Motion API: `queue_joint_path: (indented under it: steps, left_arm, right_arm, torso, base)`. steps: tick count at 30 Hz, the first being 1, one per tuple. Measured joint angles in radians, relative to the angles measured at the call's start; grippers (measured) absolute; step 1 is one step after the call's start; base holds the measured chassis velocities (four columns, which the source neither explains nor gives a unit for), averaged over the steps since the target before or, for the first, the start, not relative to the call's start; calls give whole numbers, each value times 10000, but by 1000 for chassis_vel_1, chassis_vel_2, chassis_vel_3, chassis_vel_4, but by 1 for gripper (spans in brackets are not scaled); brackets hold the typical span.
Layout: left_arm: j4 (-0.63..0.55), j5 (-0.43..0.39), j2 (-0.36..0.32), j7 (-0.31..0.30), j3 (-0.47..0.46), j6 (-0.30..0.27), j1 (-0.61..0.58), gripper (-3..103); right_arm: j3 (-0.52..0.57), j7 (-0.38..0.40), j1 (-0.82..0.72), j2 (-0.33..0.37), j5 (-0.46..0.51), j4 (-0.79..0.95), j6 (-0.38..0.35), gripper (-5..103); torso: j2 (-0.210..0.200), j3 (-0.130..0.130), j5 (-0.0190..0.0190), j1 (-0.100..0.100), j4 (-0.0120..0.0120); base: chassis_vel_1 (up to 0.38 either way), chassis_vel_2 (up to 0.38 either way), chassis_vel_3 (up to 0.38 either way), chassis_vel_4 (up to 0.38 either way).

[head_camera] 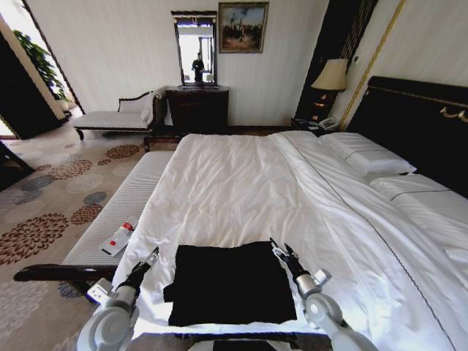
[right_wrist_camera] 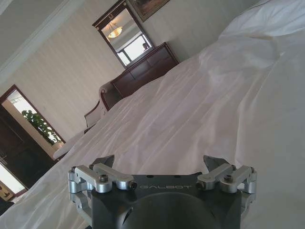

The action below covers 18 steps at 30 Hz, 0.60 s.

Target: Fold the clothes on the bed.

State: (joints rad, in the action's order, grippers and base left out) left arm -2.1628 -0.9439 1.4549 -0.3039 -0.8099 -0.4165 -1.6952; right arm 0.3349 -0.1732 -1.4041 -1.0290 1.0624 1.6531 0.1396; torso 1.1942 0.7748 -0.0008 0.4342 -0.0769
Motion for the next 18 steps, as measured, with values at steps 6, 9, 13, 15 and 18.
queue_joint_path:
  steps: [6, 9, 13, 15, 18]
  left_arm:
    - [-112, 102, 140, -16, 19, 19, -139, 100]
    - [-238, 174, 184, -26, 72, 19, -193, 100]
    - [-383, 212, 224, -36, 125, 19, -264, 100]
    - [-406, 230, 234, -36, 144, 20, -286, 100]
    - [-453, 362, 297, -38, 237, 24, -377, 100]
  right_arm:
    - [-130, -141, 312, -145, 1, -867, -49, 103]
    - [-165, -180, 320, -215, -3, -993, -87, 89]
    - [-214, -209, 470, -324, -24, -1308, -104, 79]
    - [-221, -231, 521, -346, -21, -1390, -105, 73]
    - [-262, -498, 696, -414, 50, -1738, -110, 57]
  torso:
    - [0, 0, 2, 1, -1]
    - [0, -1, 0, 0, -2]
    - [1, -1, 1, -2, -2]
    - [1, -1, 1, -1, -1]
    - [1, 0, 1, -1, -1]
  base:
    - [0, 0, 0, 0]
    - [0, 0, 0, 0]
    - [0, 0, 0, 0]
    - [0, 0, 0, 0]
    - [0, 0, 0, 0]
